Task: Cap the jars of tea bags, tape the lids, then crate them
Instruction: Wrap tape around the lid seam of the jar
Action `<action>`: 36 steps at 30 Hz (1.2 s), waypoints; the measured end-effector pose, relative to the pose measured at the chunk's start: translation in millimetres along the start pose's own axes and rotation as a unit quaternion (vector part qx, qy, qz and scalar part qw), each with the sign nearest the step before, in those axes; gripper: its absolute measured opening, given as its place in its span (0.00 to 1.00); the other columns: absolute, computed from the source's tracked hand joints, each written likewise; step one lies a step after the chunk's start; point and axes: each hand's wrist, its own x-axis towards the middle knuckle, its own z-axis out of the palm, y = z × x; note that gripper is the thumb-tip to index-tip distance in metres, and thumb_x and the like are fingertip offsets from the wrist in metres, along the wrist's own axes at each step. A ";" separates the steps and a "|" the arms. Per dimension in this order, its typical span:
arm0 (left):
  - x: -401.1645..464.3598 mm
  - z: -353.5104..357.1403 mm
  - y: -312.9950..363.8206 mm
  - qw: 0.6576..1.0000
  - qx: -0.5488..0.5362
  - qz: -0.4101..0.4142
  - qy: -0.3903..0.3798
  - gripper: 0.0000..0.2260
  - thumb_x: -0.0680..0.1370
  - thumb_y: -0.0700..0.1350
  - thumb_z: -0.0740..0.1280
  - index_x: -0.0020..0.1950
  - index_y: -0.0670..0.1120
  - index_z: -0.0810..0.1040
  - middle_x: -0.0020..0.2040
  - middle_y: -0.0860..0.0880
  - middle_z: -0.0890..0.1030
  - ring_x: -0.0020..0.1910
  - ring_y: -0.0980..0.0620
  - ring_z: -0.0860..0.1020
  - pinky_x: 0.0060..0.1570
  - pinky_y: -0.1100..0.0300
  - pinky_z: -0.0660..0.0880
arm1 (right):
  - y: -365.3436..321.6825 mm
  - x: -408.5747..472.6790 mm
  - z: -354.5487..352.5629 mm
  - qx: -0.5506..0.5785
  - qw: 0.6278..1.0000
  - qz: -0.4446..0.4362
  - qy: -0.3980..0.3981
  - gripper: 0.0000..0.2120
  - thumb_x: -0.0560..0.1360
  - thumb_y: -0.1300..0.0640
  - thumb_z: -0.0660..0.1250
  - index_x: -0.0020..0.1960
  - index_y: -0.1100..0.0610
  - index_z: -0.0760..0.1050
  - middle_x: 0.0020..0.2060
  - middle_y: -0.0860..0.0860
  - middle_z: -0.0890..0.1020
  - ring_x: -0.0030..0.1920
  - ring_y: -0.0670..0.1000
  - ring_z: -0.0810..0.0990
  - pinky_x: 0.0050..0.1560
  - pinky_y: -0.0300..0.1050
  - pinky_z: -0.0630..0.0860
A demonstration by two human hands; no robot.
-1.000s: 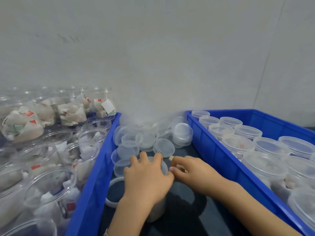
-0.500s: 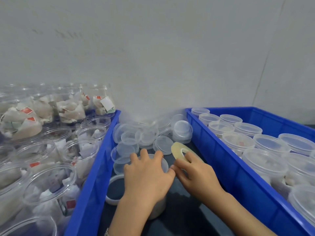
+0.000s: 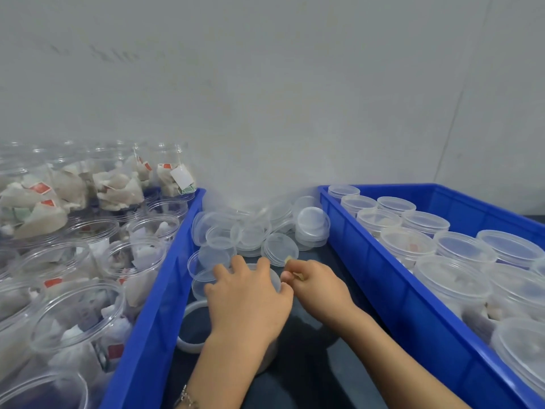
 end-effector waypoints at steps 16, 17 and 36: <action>-11.2 -10.0 15.2 0.996 -0.051 0.043 -0.052 0.18 0.72 0.60 0.57 0.58 0.54 0.68 0.58 0.48 0.68 0.58 0.43 0.64 0.49 0.48 0.63 | -22.0 57.1 6.7 -0.060 0.998 -0.008 -0.021 0.12 0.80 0.48 0.57 0.38 0.50 0.68 0.34 0.46 0.73 0.39 0.50 0.73 0.35 0.44 0.67; -10.0 -11.1 16.1 0.996 -0.054 0.040 -0.054 0.18 0.72 0.59 0.57 0.58 0.53 0.69 0.59 0.48 0.69 0.58 0.43 0.64 0.49 0.48 0.64 | -20.1 54.9 8.4 -0.048 0.998 -0.017 -0.026 0.11 0.80 0.47 0.56 0.41 0.49 0.69 0.36 0.47 0.74 0.41 0.50 0.74 0.37 0.46 0.68; -8.9 -14.8 21.3 0.990 -0.135 -0.032 -0.005 0.21 0.81 0.59 0.45 0.63 0.55 0.73 0.59 0.50 0.76 0.59 0.46 0.71 0.53 0.50 0.65 | 28.2 -9.4 46.2 -0.212 0.977 -0.018 -0.002 0.15 0.77 0.47 0.54 0.61 0.49 0.67 0.57 0.48 0.75 0.57 0.51 0.71 0.55 0.47 0.68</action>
